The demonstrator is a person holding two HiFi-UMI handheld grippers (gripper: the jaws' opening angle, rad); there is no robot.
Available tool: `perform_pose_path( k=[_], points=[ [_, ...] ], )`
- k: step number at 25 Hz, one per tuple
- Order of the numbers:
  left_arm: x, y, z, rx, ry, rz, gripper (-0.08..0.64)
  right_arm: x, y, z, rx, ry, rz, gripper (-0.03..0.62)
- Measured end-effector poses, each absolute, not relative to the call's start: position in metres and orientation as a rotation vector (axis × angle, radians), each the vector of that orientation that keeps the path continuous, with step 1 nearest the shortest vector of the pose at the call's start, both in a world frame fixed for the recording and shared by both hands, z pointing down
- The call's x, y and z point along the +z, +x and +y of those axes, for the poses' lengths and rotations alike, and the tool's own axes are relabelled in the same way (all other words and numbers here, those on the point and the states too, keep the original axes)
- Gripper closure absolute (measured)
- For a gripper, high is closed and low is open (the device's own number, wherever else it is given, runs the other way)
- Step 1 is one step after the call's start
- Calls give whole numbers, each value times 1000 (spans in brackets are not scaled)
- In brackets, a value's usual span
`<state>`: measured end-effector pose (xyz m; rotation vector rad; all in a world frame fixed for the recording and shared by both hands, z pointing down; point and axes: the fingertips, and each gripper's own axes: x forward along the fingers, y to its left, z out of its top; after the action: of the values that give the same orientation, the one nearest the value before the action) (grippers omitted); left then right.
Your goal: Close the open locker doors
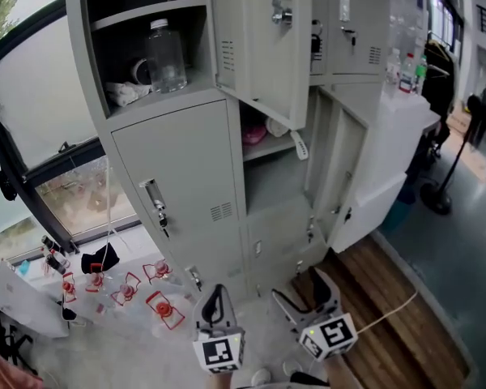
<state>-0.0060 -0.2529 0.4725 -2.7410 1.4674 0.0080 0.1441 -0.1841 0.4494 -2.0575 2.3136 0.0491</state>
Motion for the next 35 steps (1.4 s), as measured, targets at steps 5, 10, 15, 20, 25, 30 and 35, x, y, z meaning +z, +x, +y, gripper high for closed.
perform_pose_path(
  k=[5,10,15,20,25,30,35],
  points=[
    [466,1,-252,28,-2712,1546,555,438,145,-194,63,-1949,2389,207],
    [463,5,-258,39,-2673,1607,555,430,142,-199,42,-1839,2450,207],
    [456,19,-258,-30,-2661,1589,555,431,148,-199,35,-1796,2475,207],
    [462,40,-260,-33,-2677,1534,555,434,163,-199,17,-1801,2460,207],
    [463,52,-258,-47,-2699,1543,555,421,214,-200,84,-1933,2384,207],
    [464,62,-258,-80,-2698,1528,555,389,277,-207,282,-2048,2307,207],
    [463,72,-258,-91,-2693,1508,555,376,307,-224,359,-2025,2403,207]
  ],
)
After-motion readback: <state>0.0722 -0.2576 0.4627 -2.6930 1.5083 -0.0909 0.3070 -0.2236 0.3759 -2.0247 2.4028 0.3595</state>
